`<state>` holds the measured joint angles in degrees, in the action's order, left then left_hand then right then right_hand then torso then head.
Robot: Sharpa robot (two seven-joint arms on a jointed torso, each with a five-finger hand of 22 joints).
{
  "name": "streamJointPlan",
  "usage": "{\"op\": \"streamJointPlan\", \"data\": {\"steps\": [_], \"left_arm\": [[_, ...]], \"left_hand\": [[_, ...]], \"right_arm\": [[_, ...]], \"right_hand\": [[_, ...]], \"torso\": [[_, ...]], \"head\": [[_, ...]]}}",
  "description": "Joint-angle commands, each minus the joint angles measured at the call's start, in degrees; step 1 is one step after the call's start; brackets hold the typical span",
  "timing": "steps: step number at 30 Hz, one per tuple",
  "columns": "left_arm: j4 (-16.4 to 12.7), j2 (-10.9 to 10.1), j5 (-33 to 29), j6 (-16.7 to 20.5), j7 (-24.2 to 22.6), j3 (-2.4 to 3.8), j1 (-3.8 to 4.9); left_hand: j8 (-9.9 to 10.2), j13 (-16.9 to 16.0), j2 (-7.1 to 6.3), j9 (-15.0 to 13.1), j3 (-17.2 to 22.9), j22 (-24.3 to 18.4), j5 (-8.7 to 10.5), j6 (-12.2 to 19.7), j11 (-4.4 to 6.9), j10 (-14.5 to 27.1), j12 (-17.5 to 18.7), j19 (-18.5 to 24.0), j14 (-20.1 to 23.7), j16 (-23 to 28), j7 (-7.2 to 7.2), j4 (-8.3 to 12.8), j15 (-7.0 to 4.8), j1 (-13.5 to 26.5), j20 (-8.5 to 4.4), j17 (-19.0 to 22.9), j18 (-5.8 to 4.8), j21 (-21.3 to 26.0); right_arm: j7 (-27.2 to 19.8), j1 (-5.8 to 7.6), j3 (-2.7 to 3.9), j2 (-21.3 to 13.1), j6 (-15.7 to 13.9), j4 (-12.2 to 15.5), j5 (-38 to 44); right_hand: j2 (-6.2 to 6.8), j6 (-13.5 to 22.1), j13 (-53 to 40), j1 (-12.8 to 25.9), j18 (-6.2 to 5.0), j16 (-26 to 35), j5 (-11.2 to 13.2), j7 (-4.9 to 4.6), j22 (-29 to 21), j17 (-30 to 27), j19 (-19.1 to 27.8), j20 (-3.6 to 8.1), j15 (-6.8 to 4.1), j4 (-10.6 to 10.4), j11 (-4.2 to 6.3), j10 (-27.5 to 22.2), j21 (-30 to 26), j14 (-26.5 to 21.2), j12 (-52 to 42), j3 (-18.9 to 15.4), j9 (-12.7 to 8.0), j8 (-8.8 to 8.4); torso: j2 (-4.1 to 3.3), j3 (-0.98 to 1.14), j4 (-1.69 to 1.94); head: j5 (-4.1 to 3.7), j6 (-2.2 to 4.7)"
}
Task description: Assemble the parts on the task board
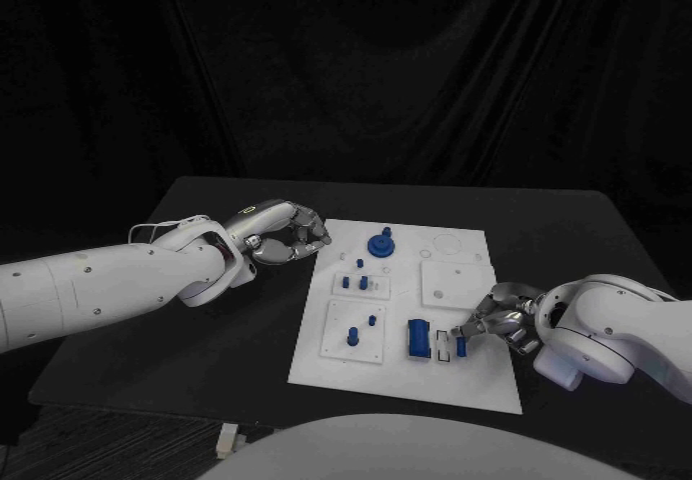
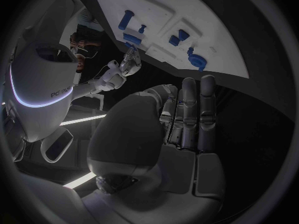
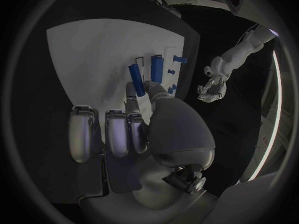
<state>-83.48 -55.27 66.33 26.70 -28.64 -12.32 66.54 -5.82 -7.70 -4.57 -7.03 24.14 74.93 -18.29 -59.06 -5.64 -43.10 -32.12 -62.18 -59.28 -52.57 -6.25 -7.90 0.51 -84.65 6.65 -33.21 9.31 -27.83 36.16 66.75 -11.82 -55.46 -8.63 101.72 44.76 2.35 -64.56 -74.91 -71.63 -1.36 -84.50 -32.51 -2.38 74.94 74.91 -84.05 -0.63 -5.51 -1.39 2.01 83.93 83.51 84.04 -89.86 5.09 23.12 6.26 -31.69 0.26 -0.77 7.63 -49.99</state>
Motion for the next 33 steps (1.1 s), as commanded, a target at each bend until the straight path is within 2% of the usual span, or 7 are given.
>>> {"op": "streamJointPlan", "data": {"steps": [1, 17, 25, 33], "left_arm": [[-0.16, 0.07, -0.22, -0.26, -0.59, 0.05, -0.07], [-0.04, 0.20, -0.22, -0.42, -0.60, 0.05, -0.07], [0.00, 0.31, -0.22, -0.49, -0.59, 0.05, -0.08], [-0.01, 0.30, -0.22, -0.52, -0.57, 0.05, -0.08]], "left_hand": [[-0.32, 0.05, 0.62, -0.06, 0.28, 2.01, -0.35, 0.04, -0.11, -0.34, 0.04, 0.47, -0.02, 0.15, -0.21, -0.06, 0.39, 0.03, 0.13, 0.07, 0.50, -0.01], [-0.32, 0.05, 0.62, -0.06, 0.28, 2.01, -0.35, 0.04, -0.11, -0.34, 0.04, 0.47, -0.02, 0.15, -0.21, -0.06, 0.39, 0.03, 0.13, 0.07, 0.50, -0.01], [-0.32, 0.05, 0.62, -0.06, 0.28, 2.01, -0.35, 0.04, -0.11, -0.34, 0.04, 0.47, -0.02, 0.15, -0.21, -0.06, 0.39, 0.03, 0.13, 0.07, 0.50, -0.01], [-0.32, 0.05, 0.62, -0.06, 0.28, 2.01, -0.35, 0.04, -0.11, -0.34, 0.04, 0.47, -0.02, 0.15, -0.21, -0.06, 0.39, 0.03, 0.13, 0.07, 0.50, -0.01]], "right_arm": [[0.38, 0.11, 0.00, 0.53, -0.47, -0.53, -1.51], [0.58, -0.74, -0.01, 2.22, -0.67, -1.60, -2.01], [0.62, -0.86, -0.01, 2.45, -0.42, -1.65, -2.04], [0.69, -1.16, -0.01, 2.65, 0.12, -1.61, -2.10]], "right_hand": [[-0.71, -0.31, -15.09, 0.01, -0.25, -0.06, -0.19, 0.05, 12.91, 2.03, -2.94, -0.18, -0.09, 1.07, 0.00, 6.07, -0.07, 3.71, -0.14, 1.48, 0.05, 0.40], [-0.95, -0.26, -15.09, 1.00, -0.32, 0.01, 1.20, 0.01, 12.82, 1.80, -2.82, -0.28, 0.00, 1.01, -0.09, 6.07, -0.38, 3.67, -0.14, 1.77, 0.07, 0.37], [-1.04, -0.31, -15.09, 1.29, -0.37, -0.02, 1.39, 0.01, 12.74, 1.86, -2.72, -0.30, 0.01, 0.92, -0.10, 6.07, -0.60, 3.68, -0.14, 1.81, 0.09, 0.41], [-1.17, -0.33, -15.09, 1.68, -0.38, -0.03, 1.65, 0.03, 12.74, 1.88, -2.71, -0.32, 0.01, 0.81, -0.09, 6.07, -0.63, 3.68, -0.14, 1.87, 0.11, 0.43]], "torso": [[0.01, 0.01, 0.03], [-0.02, 0.00, 0.07], [-0.01, 0.00, -0.09], [0.00, 0.01, 0.02]], "head": [[0.06, -0.01], [-0.27, -0.01], [-0.06, -0.01], [-0.11, -0.01]]}}
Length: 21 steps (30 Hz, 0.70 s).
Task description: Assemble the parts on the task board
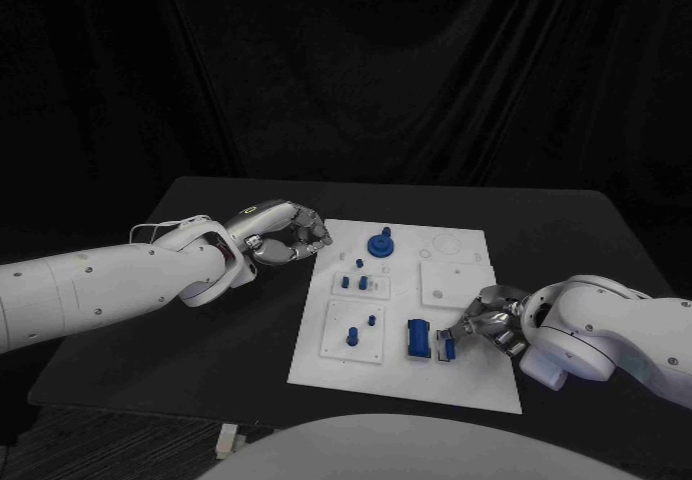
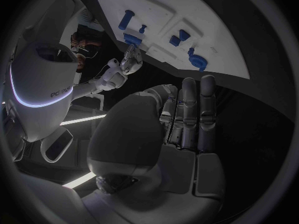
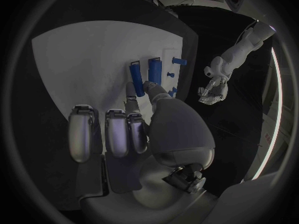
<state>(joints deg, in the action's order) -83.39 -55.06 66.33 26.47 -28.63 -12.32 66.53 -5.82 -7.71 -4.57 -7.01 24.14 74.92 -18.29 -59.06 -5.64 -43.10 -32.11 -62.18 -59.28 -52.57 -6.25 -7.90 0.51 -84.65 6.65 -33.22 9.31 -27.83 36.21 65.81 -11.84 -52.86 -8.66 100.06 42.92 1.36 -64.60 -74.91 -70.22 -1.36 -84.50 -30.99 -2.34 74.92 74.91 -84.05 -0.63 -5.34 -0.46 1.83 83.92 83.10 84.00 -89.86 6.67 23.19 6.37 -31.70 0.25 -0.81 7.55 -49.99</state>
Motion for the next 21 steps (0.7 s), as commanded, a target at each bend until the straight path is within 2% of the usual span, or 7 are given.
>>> {"op": "streamJointPlan", "data": {"steps": [1, 5, 9, 15, 19, 21], "left_arm": [[-0.10, 0.08, -0.22, -0.30, -0.58, 0.05, -0.08], [-0.08, 0.08, -0.22, -0.34, -0.55, 0.05, -0.08], [-0.08, 0.10, -0.22, -0.36, -0.55, 0.05, -0.08], [-0.04, 0.14, -0.22, -0.41, -0.54, 0.05, -0.08], [-0.04, 0.14, -0.22, -0.43, -0.54, 0.05, -0.08], [-0.05, 0.14, -0.22, -0.43, -0.54, 0.05, -0.08]], "left_hand": [[-0.32, 0.07, 0.62, -0.08, 0.28, 2.02, -0.35, 0.04, -0.10, -0.34, 0.04, 0.47, -0.02, 0.15, -0.21, -0.06, 0.39, 0.03, 0.13, 0.08, 0.50, -0.01], [-0.32, 0.16, 0.61, -0.08, 0.29, 2.02, -0.35, 0.10, -0.15, -0.36, 0.07, 0.54, 0.01, 0.16, -0.26, -0.05, 0.42, 0.05, 0.15, 0.09, 0.50, -0.09], [-0.32, 0.16, 0.61, -0.08, 0.29, 2.02, -0.35, 0.10, -0.15, -0.36, 0.07, 0.54, 0.01, 0.16, -0.26, -0.05, 0.42, 0.05, 0.15, 0.09, 0.50, -0.09], [-0.32, 0.16, 0.61, -0.08, 0.29, 2.02, -0.35, 0.10, -0.15, -0.36, 0.07, 0.54, 0.01, 0.16, -0.26, -0.05, 0.42, 0.05, 0.15, 0.09, 0.50, -0.09], [-0.32, 0.16, 0.61, -0.08, 0.29, 2.02, -0.35, 0.10, -0.15, -0.36, 0.07, 0.54, 0.01, 0.16, -0.26, -0.05, 0.42, 0.05, 0.15, 0.09, 0.50, -0.09], [-0.32, 0.16, 0.61, -0.08, 0.29, 2.02, -0.35, 0.10, -0.15, -0.36, 0.07, 0.54, 0.01, 0.16, -0.26, -0.05, 0.42, 0.05, 0.15, 0.09, 0.50, -0.09]], "right_arm": [[0.65, -0.24, 0.01, 0.08, 0.19, 0.01, -0.28], [0.68, -0.31, 0.00, 0.12, 0.27, -0.09, -0.29], [0.71, -0.37, 0.00, 0.15, 0.60, -0.05, -0.29], [0.76, -0.42, 0.00, 0.21, 1.13, 0.03, -0.29], [0.79, -0.44, 0.00, 0.29, 1.38, -0.07, -0.11], [0.80, -0.45, 0.00, 0.32, 1.52, -0.10, 0.00]], "right_hand": [[-0.18, -0.29, -15.09, 0.26, -0.38, -0.03, 0.14, -0.01, 12.76, 1.88, -2.71, -0.31, -0.16, -0.12, 0.09, 6.08, -0.22, 3.72, -0.14, 0.29, 0.05, 0.33], [-0.28, -0.19, -15.09, 0.96, -0.39, -0.02, 0.79, -0.01, 12.75, 1.83, -2.70, -0.33, -0.15, -0.34, 0.09, 6.08, -0.25, 3.71, -0.14, 0.33, 0.06, 0.30], [-0.33, -0.10, -15.09, 1.91, -0.41, -0.02, 3.18, 0.02, 12.73, 1.80, -2.67, -0.35, -0.14, -0.50, 0.11, 6.08, -0.34, 3.70, -0.14, 0.35, 0.10, 0.30], [-0.34, -0.03, -15.09, 2.41, -0.41, -0.02, 4.61, -0.01, 12.73, 1.78, -2.68, -0.36, -0.14, -0.56, 0.10, 6.08, -0.35, 3.69, -0.14, 0.35, 0.12, 0.29], [-0.37, 0.02, -15.09, 3.16, -0.41, -0.01, 7.38, -0.02, 12.72, 1.73, -2.67, -0.39, -0.11, -0.82, 0.09, 6.08, -0.39, 3.69, -0.14, 0.16, 0.14, 0.30], [-0.34, 0.06, -15.09, 3.80, -0.41, -0.03, 10.04, -0.08, 12.72, 1.75, -2.68, -0.42, -0.06, -1.14, 0.04, 6.08, -0.39, 3.69, -0.14, -0.17, 0.15, 0.30]], "torso": [[0.01, 0.01, 0.05], [0.00, 0.01, 0.09], [0.01, 0.01, 0.06], [0.00, 0.01, 0.05], [-0.01, 0.01, 0.02], [0.01, 0.00, 0.01]], "head": [[-0.04, -0.01], [-0.09, -0.01], [-0.09, -0.01], [-0.11, -0.01], [0.03, -0.01], [0.07, -0.01]]}}
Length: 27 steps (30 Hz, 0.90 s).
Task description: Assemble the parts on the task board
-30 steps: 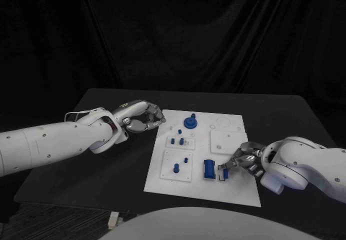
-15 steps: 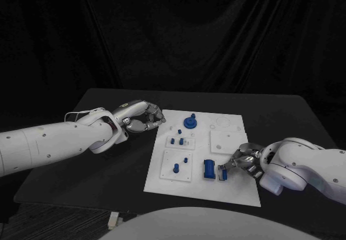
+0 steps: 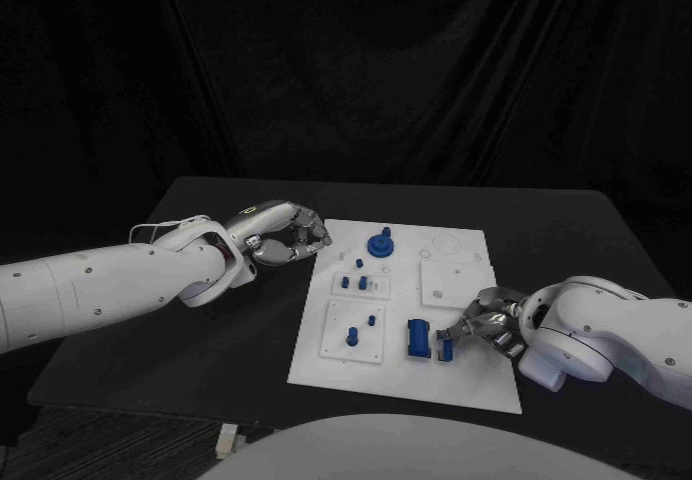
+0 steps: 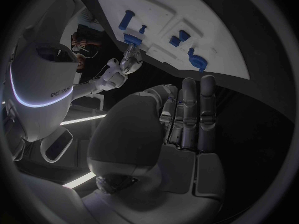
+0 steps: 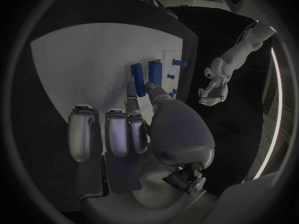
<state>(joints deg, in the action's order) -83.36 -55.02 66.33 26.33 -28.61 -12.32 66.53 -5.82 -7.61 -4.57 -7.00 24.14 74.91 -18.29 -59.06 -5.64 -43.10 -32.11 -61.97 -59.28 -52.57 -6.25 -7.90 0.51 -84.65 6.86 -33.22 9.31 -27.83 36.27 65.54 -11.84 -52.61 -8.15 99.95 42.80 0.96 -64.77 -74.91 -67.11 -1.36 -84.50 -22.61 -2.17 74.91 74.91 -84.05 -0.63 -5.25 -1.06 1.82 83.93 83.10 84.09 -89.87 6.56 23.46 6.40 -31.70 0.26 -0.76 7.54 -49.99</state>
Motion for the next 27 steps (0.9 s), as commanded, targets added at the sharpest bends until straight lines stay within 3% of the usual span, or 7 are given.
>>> {"op": "streamJointPlan", "data": {"steps": [1, 5, 11, 16, 18, 21, 27], "left_arm": [[-0.08, 0.10, -0.22, -0.29, -0.55, 0.05, -0.08], [-0.07, 0.09, -0.22, -0.32, -0.54, 0.05, -0.08], [-0.08, 0.09, -0.22, -0.33, -0.52, 0.05, -0.09], [-0.03, 0.12, -0.22, -0.38, -0.50, 0.05, -0.09], [-0.02, 0.15, -0.22, -0.40, -0.50, 0.05, -0.10], [0.00, 0.18, -0.22, -0.44, -0.50, 0.05, -0.10], [-0.02, 0.13, -0.22, -0.55, -0.46, 0.05, -0.12]], "left_hand": [[-0.32, 0.05, 0.61, -0.08, 0.29, 2.02, -0.35, 0.10, -0.15, -0.36, 0.07, 0.33, 0.01, 0.16, -0.26, -0.05, 0.42, 0.05, -0.06, 0.09, 0.50, -0.09], [-0.32, 0.05, 0.61, -0.08, 0.29, 2.02, -0.35, 0.10, -0.15, -0.36, 0.07, 0.33, 0.01, 0.16, -0.26, -0.05, 0.42, 0.05, -0.06, 0.09, 0.50, -0.09], [-0.32, 0.05, 0.61, -0.08, 0.29, 2.02, -0.35, 0.10, -0.15, -0.36, 0.07, 0.33, 0.01, 0.16, -0.26, -0.05, 0.42, 0.05, -0.06, 0.09, 0.50, -0.09], [-0.32, 0.10, 0.63, -0.09, 0.32, 2.01, -0.37, 0.12, -0.17, -0.37, 0.09, 0.39, 0.02, 0.15, -0.27, -0.04, 0.44, 0.04, -0.04, 0.10, 0.50, -0.08], [-0.32, 0.11, 0.64, -0.09, 0.34, 2.02, -0.38, 0.13, -0.17, -0.38, 0.09, 0.38, 0.03, 0.15, -0.27, -0.02, 0.44, 0.02, -0.04, 0.10, 0.50, -0.14], [-0.32, 0.11, 0.64, -0.09, 0.34, 2.02, -0.38, 0.13, -0.17, -0.38, 0.09, 0.38, 0.03, 0.15, -0.27, -0.02, 0.44, 0.02, -0.04, 0.10, 0.50, -0.14], [-0.33, 0.14, 0.71, -0.09, 0.41, 2.03, -0.44, 0.14, -0.16, -0.39, 0.10, 0.39, 0.03, 0.16, -0.27, 0.03, 0.44, -0.06, -0.04, 0.10, 0.50, -0.19]], "right_arm": [[0.74, -0.19, 0.00, 0.09, 1.06, 0.01, 0.17], [0.77, -0.20, 0.00, 0.13, 1.27, 0.02, 0.49], [0.78, -0.21, 0.00, 0.07, 1.43, 0.02, 0.91], [0.79, -0.22, 0.00, -0.07, 1.58, 0.09, 1.38], [0.79, -0.22, 0.00, -0.13, 1.62, 0.13, 1.59], [0.78, -0.23, 0.00, -0.28, 1.66, 0.19, 1.86], [0.68, -0.22, 0.01, -1.36, 1.46, 0.66, 2.65]], "right_hand": [[0.08, 0.26, -15.09, 0.75, -0.41, -0.04, 2.54, -0.25, 12.74, 1.76, -2.68, -0.42, -0.16, -0.55, 0.04, 6.07, -0.39, 3.60, -0.13, -0.14, -0.11, 0.26], [0.21, 0.29, -15.09, 1.54, -0.42, -0.04, 5.76, -0.34, 12.73, 1.74, -2.68, -0.48, -0.09, -1.07, -0.03, 6.07, -0.43, 3.60, -0.13, -0.81, -0.08, 0.28], [0.35, 0.27, -15.09, 2.41, -0.44, -0.05, 7.97, -0.41, 12.70, 1.73, -2.64, -0.53, -0.04, -1.80, -0.10, 6.07, -0.53, 3.59, -0.13, -1.60, -0.04, 0.33], [0.72, 0.27, -15.09, 3.90, -0.43, -0.04, 12.20, -0.51, 12.72, 1.67, -2.68, -0.62, 0.05, -3.24, -0.16, 6.07, -0.49, 3.58, -0.13, -3.09, 0.07, 0.43], [1.11, 0.25, -15.09, 5.20, -0.47, -0.04, 16.58, -0.50, 12.66, 1.65, -2.59, -0.66, 0.07, -4.61, -0.12, 6.07, -0.68, 3.57, -0.13, -4.37, 0.21, 0.56], [1.20, 0.25, -15.09, 5.41, -0.51, -0.08, 18.70, -0.46, 12.62, 1.72, -2.53, -0.64, 0.03, -5.41, -0.09, 6.07, -0.84, 3.58, -0.13, -4.97, 0.39, 0.71], [0.98, 0.25, -15.09, 5.72, -0.52, -0.10, 19.33, -0.44, 12.60, 1.75, -2.51, -0.62, 0.01, -6.18, -0.04, 6.07, -0.90, 3.59, -0.13, -5.33, 0.55, 0.86]], "torso": [[0.01, -0.01, -0.05], [0.01, 0.00, -0.01], [-0.01, 0.02, 0.03], [0.01, 0.01, 0.00], [0.03, 0.01, -0.03], [0.02, 0.00, -0.04], [0.00, 0.02, -0.05]], "head": [[0.09, -0.01], [0.04, -0.01], [0.07, -0.01], [0.05, -0.01], [0.06, -0.01], [0.12, -0.01], [0.27, -0.01]]}}
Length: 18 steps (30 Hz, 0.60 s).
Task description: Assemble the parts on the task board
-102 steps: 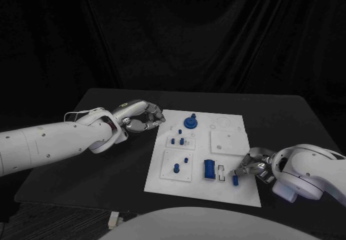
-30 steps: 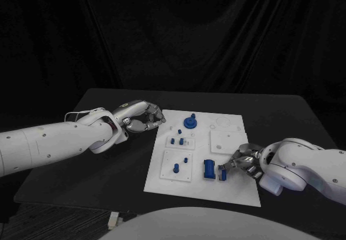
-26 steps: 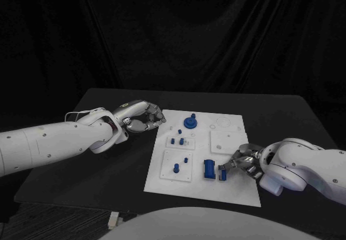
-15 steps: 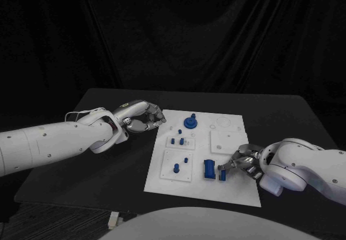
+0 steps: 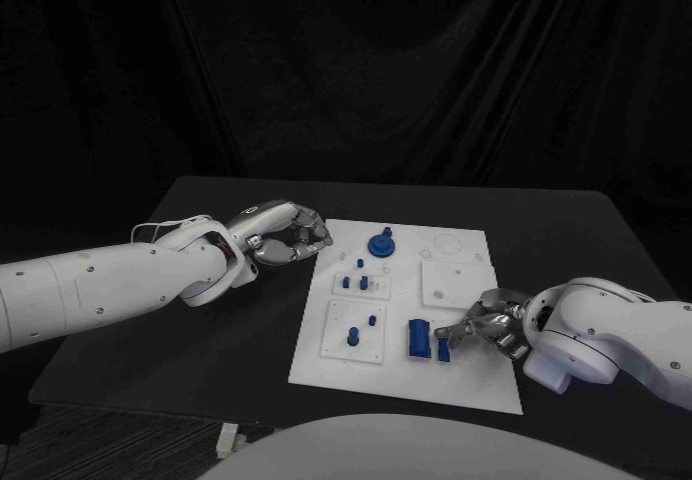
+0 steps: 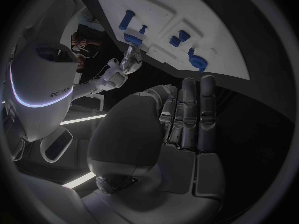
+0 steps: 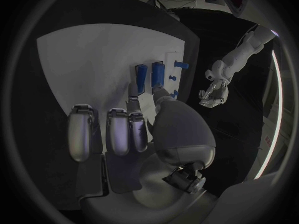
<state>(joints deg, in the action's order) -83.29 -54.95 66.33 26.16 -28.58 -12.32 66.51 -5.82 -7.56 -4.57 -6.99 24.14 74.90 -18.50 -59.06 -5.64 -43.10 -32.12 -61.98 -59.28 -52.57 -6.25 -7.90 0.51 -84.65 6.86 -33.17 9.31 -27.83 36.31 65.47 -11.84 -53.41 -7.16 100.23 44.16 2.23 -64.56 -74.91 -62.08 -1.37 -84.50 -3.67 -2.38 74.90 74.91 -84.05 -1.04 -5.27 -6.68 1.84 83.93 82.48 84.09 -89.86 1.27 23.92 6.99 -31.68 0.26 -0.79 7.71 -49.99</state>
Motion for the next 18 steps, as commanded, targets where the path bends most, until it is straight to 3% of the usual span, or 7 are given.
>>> {"op": "streamJointPlan", "data": {"steps": [1, 8, 12, 14, 15, 16, 18], "left_arm": [[-0.09, 0.04, -0.22, -0.39, -0.49, 0.05, -0.10], [-0.14, -0.08, -0.22, -0.38, -0.54, 0.05, -0.11], [-0.16, -0.12, -0.22, -0.35, -0.58, 0.05, -0.11], [-0.18, -0.17, -0.22, -0.30, -0.63, 0.05, -0.12], [-0.20, -0.18, -0.22, -0.29, -0.64, 0.05, -0.12], [-0.21, -0.22, -0.22, -0.27, -0.67, 0.05, -0.12], [-0.24, -0.28, -0.22, -0.23, -0.72, 0.05, -0.12]], "left_hand": [[-0.33, 0.09, 0.71, -0.10, 0.41, 2.03, -0.22, 0.14, -0.16, -0.39, 0.10, 0.39, 0.03, 0.16, -0.27, 0.03, 0.44, -0.06, -0.04, 0.06, 0.50, -0.19], [-0.33, 0.09, 0.71, -0.10, 0.41, 2.03, -0.22, 0.14, -0.16, -0.39, 0.10, 0.39, 0.03, 0.16, -0.27, 0.03, 0.44, -0.06, -0.04, 0.06, 0.50, -0.19], [-0.33, 0.09, 0.71, -0.10, 0.41, 2.03, -0.22, 0.14, -0.16, -0.39, 0.10, 0.39, 0.03, 0.16, -0.27, 0.03, 0.44, -0.06, -0.04, 0.06, 0.50, -0.19], [-0.33, 0.09, 0.71, -0.10, 0.41, 2.03, -0.22, 0.14, -0.16, -0.39, 0.10, 0.39, 0.03, 0.16, -0.27, 0.03, 0.44, -0.06, -0.04, 0.06, 0.50, -0.19], [-0.33, 0.09, 0.71, -0.10, 0.41, 2.03, -0.22, 0.14, -0.16, -0.39, 0.10, 0.39, 0.03, 0.16, -0.27, 0.03, 0.44, -0.06, -0.04, 0.06, 0.50, -0.19], [-0.33, 0.09, 0.71, -0.10, 0.41, 2.03, -0.22, 0.14, -0.16, -0.39, 0.10, 0.39, 0.03, 0.16, -0.27, 0.03, 0.44, -0.06, -0.04, 0.06, 0.50, -0.19], [-0.35, 0.12, 0.75, -0.11, 0.47, 2.02, -0.28, 0.12, -0.16, -0.42, 0.10, 0.45, 0.05, 0.16, -0.28, 0.06, 0.44, -0.09, -0.04, 0.06, 0.51, -0.17]], "right_arm": [[0.58, -0.14, 0.00, -0.88, 0.26, 0.56, 1.65], [-1.07, 0.12, 0.02, -3.57, -3.59, 2.94, 5.44], [-4.31, 0.39, 0.02, -5.70, -6.38, 5.49, 11.09], [-6.27, 0.46, 0.02, -6.81, -7.44, 7.06, 16.37], [-6.87, 0.47, 0.02, -7.16, -7.76, 7.61, 18.42], [-7.82, 0.47, 0.02, -7.72, -8.27, 8.54, 21.92], [-9.57, 0.32, 0.01, -8.66, -9.46, 10.27, 28.71]], "right_hand": [[-0.33, 0.03, -15.09, 0.75, -0.52, -0.09, 0.43, -0.23, 12.60, 1.73, -2.49, -0.21, 0.01, -0.69, -0.04, 6.07, -0.32, 3.58, -0.14, -0.10, 0.12, 0.29], [-1.50, -0.27, -15.09, 0.99, -0.53, -0.21, -1.74, 0.10, 12.60, 1.97, -2.51, -0.01, -0.22, -2.27, 0.25, 6.07, -0.33, 3.63, -0.14, -0.57, 0.93, 1.43], [-1.87, 0.30, -15.09, -2.84, -0.43, -0.54, -11.83, 0.60, 12.75, 2.64, -2.71, 0.38, -0.61, -0.56, 0.50, 6.07, 0.13, 3.76, -0.14, 0.24, 3.10, 4.13], [-1.55, 1.42, -15.09, -6.49, -0.34, -0.76, -15.49, 0.99, 12.88, 3.11, -2.88, 0.78, -1.06, 1.99, 0.73, 6.07, 0.54, 3.84, -0.14, 1.13, 5.56, 6.89], [-1.19, 1.89, -15.09, -7.23, -0.29, -0.86, -15.28, 1.07, 12.92, 3.33, -2.94, 0.77, -0.98, 2.50, 0.96, 6.07, 0.69, 3.88, -0.14, 1.12, 6.28, 7.65], [-1.08, 4.42, -15.09, -7.56, -0.28, -0.92, -14.72, 0.86, 12.94, 3.41, -2.95, 0.79, -0.91, 2.37, 1.05, 6.07, 0.76, 3.87, -0.14, 0.69, 9.18, 10.70], [-0.78, 6.08, -15.09, -8.72, -0.21, -1.15, -13.39, 1.04, 13.06, 3.94, -3.12, 1.07, -1.09, 2.64, 0.81, 6.07, 1.16, 3.96, -0.14, 0.52, 11.74, 13.64]], "torso": [[-0.02, 0.02, -0.02], [-0.01, 0.03, -0.03], [0.01, 0.03, -0.07], [0.03, 0.03, -0.08], [0.03, 0.02, -0.08], [0.03, 0.03, -0.09], [0.02, 0.02, -0.08]], "head": [[0.10, -0.01], [0.19, -0.01], [0.29, -0.01], [0.40, -0.01], [0.44, -0.01], [0.52, -0.01], [0.47, -0.01]]}}
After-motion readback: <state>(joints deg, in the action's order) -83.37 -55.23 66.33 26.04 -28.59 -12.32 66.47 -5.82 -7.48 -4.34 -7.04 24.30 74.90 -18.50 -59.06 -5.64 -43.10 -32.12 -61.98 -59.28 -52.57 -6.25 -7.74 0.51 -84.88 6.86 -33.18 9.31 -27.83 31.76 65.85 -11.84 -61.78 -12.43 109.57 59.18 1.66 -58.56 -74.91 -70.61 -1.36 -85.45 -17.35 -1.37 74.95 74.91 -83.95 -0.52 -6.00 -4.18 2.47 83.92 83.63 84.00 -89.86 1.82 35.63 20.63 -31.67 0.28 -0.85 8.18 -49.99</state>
